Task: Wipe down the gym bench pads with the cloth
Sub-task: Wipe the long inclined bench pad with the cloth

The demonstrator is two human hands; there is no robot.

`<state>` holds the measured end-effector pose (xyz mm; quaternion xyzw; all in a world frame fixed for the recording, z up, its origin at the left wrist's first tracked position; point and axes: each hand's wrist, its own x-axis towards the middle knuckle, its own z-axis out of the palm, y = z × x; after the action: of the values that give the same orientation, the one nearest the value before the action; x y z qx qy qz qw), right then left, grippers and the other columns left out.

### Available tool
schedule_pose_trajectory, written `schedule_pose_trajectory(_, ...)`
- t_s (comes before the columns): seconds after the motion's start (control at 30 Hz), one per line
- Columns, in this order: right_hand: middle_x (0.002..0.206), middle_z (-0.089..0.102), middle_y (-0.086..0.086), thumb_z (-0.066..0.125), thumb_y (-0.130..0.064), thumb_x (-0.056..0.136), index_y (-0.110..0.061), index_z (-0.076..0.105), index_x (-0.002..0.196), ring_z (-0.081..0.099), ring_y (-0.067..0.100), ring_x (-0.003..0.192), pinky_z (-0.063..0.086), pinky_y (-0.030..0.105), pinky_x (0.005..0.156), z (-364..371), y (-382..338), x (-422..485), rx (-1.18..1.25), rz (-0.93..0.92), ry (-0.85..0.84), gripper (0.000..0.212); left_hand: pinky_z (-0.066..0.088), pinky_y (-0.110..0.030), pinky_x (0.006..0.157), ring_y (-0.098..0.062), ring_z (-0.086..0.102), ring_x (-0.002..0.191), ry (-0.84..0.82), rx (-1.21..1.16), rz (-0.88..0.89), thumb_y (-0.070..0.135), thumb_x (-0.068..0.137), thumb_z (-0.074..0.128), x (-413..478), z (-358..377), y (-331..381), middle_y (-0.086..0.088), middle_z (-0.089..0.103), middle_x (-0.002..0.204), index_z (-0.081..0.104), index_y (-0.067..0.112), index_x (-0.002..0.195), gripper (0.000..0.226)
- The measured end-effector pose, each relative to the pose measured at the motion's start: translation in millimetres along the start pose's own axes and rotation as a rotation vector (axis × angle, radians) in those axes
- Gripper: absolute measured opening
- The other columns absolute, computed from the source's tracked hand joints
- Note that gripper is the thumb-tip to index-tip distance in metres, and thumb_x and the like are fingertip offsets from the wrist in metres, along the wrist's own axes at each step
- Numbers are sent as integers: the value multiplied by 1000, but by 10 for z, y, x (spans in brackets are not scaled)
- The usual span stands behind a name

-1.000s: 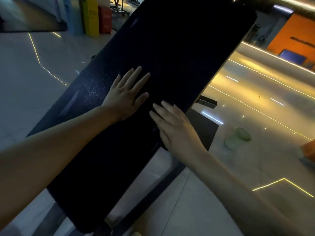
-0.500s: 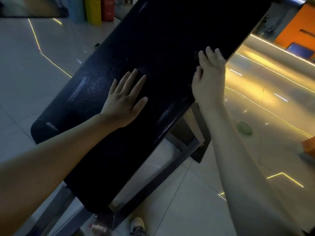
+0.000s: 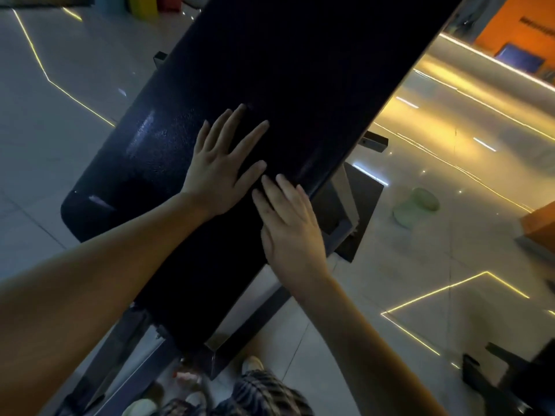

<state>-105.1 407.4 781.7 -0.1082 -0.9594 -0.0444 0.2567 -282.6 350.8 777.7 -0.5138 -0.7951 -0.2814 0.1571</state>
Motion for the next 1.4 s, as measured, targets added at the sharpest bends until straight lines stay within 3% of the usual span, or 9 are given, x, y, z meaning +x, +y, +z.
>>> schedule_pose_trajectory(0.2, 141, 50, 23, 35, -12, 86, 0, 59, 129, 40, 44, 135, 29, 59, 112, -458, 1062, 781, -86, 127, 168, 50, 5, -50, 123, -29, 8, 152, 15, 25, -12, 57, 100, 21, -21, 27, 2, -10, 11, 165, 21, 32, 156, 61)
schedule_pose_trajectory(0.37, 150, 40, 17, 34, -9, 93, -2, 52, 137, 26, 37, 144, 19, 37, 120, -616, 1354, 1217, -16, 346, 238, 48, 9, -52, 122, -28, 9, 152, 36, 25, -14, 57, 100, 19, -29, 53, -9, -9, 12, 165, 21, 32, 156, 61)
schedule_pose_trajectory(0.5, 148, 42, 19, 37, -9, 92, 1, 51, 137, 27, 36, 143, 21, 44, 120, -410, 957, 1007, 54, 395, 312, 49, 10, -51, 122, -29, 12, 151, 68, 7, -3, 55, 100, 24, -36, 69, -26, -10, 15, 164, 25, 30, 155, 60)
schedule_pose_trajectory(0.77, 145, 47, 15, 46, -12, 89, -3, 54, 134, 26, 28, 142, 12, 44, 120, 77, -104, -111, 12, 95, 71, 47, 9, -49, 122, -28, 15, 151, 110, -34, 9, 53, 100, 27, -58, 70, -32, -10, 19, 163, 31, 26, 154, 61)
schedule_pose_trajectory(0.97, 147, 44, 18, 42, -9, 90, -2, 52, 137, 31, 33, 141, 21, 48, 118, -157, 382, 104, -96, -193, -101, 48, 11, -49, 122, -29, 17, 151, 121, -27, 8, 51, 100, 29, -58, 74, -40, -10, 21, 163, 32, 26, 154, 59)
schedule_pose_trajectory(1.13, 143, 45, 26, 37, -7, 91, 2, 55, 133, 33, 48, 137, 23, 56, 115, -537, 1332, 883, -39, 61, 118, 46, 12, -51, 122, -29, 16, 151, 113, -21, 1, 51, 101, 27, -69, 71, -50, -9, 20, 163, 30, 27, 154, 58)
schedule_pose_trajectory(1.2, 147, 41, 22, 35, -7, 93, 0, 53, 136, 27, 43, 142, 18, 42, 118, -648, 1500, 1127, -6, 226, 154, 46, 13, -51, 122, -29, 17, 151, 116, -20, 0, 50, 101, 28, -72, 71, -54, -9, 21, 163, 31, 27, 154, 58)
schedule_pose_trajectory(1.3, 149, 40, 19, 34, -7, 92, -1, 51, 137, 24, 37, 144, 11, 26, 116, -597, 1362, 1214, 65, 350, 263, 49, 13, -51, 122, -29, 17, 150, 113, -18, 4, 50, 101, 28, -72, 69, -61, -9, 21, 163, 30, 27, 154, 59)
schedule_pose_trajectory(1.4, 149, 39, 21, 34, -8, 90, 2, 49, 138, 25, 38, 144, 12, 33, 119, -418, 995, 989, 91, 385, 302, 51, 13, -50, 121, -29, 17, 150, 112, -18, 3, 49, 100, 29, -72, 64, -65, -9, 21, 163, 30, 27, 154, 59)
